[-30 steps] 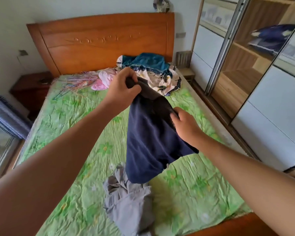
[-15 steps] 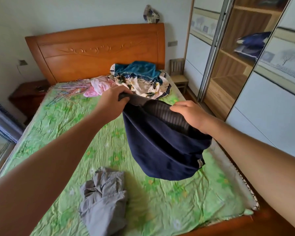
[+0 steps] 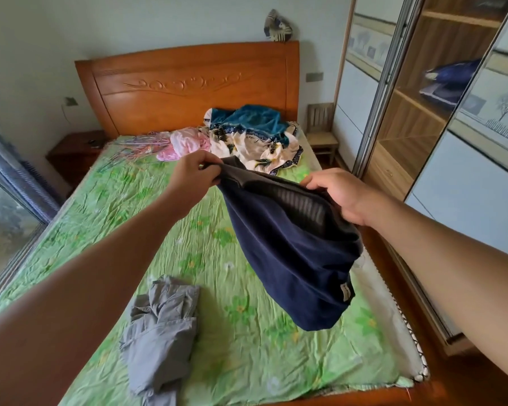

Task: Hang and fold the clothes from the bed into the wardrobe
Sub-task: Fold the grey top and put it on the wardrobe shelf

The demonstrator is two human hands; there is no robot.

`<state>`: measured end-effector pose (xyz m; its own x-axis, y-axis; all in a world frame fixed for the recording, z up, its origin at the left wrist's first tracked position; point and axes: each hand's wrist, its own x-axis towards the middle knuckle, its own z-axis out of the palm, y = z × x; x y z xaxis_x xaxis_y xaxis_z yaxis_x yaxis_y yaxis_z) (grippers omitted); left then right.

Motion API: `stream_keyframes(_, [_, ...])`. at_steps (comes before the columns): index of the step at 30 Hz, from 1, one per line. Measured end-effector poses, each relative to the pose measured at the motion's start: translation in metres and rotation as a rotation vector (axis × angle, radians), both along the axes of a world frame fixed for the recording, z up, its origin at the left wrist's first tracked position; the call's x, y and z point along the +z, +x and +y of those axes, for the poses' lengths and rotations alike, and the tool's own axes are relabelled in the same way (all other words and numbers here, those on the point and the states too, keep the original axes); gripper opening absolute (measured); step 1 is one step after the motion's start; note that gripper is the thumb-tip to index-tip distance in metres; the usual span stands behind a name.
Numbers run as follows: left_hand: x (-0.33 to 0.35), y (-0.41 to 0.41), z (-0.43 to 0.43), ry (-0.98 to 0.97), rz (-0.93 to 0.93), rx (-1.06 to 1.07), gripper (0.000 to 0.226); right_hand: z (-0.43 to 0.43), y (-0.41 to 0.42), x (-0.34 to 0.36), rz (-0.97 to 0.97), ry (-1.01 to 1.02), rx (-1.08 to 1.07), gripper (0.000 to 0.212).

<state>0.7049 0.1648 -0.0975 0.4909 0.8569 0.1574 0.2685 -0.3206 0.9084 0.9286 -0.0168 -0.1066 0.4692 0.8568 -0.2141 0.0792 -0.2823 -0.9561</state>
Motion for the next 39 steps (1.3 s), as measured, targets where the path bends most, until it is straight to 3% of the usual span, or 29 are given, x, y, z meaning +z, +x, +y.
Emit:
stream_keyframes(2, [0.0,0.001,-0.006,-0.06,-0.044,-0.009,0.019,-0.001,0.005,-0.002,0.026,0.014,0.065,0.025])
stream_keyframes(5, [0.001,0.009,-0.016,-0.114,-0.116,-0.028,0.021,-0.004,0.003,-0.009,-0.112,-0.071,0.184,0.017])
stream_keyframes(9, [0.009,0.022,-0.029,-0.116,-0.146,-0.083,0.02,-0.004,-0.002,-0.021,-0.292,-0.141,0.295,0.041])
stream_keyframes(15, [0.015,0.02,-0.018,-0.111,-0.106,-0.118,0.015,0.001,0.006,-0.015,-0.493,-0.127,0.364,0.055])
stream_keyframes(17, [0.011,0.016,-0.007,-0.097,-0.06,-0.098,0.01,0.004,0.009,-0.013,-0.634,-0.185,0.391,0.06])
stream_keyframes(19, [0.008,0.013,0.002,-0.085,-0.008,-0.076,0.01,0.009,0.011,-0.017,-0.903,-0.303,0.445,0.061])
stream_keyframes(22, [0.001,0.008,0.011,-0.036,0.088,-0.119,0.01,0.02,0.007,-0.028,-1.199,-0.397,0.455,0.033])
stream_keyframes(25, [-0.003,0.004,0.017,0.077,0.22,-0.169,0.01,0.031,0.001,-0.035,-1.142,-0.343,0.326,0.025])
stream_keyframes(32, [-0.015,-0.01,0.047,0.111,0.213,-0.155,0.013,0.059,-0.001,-0.038,-0.887,-0.247,0.064,0.021])
stream_keyframes(36, [-0.02,-0.012,0.06,0.004,0.138,-0.149,0.016,0.076,-0.02,-0.036,-0.899,-0.342,0.141,0.012])
stream_keyframes(39, [-0.016,-0.008,0.062,-0.049,0.036,-0.184,0.016,0.092,-0.058,-0.037,-0.707,-0.233,0.252,0.052])
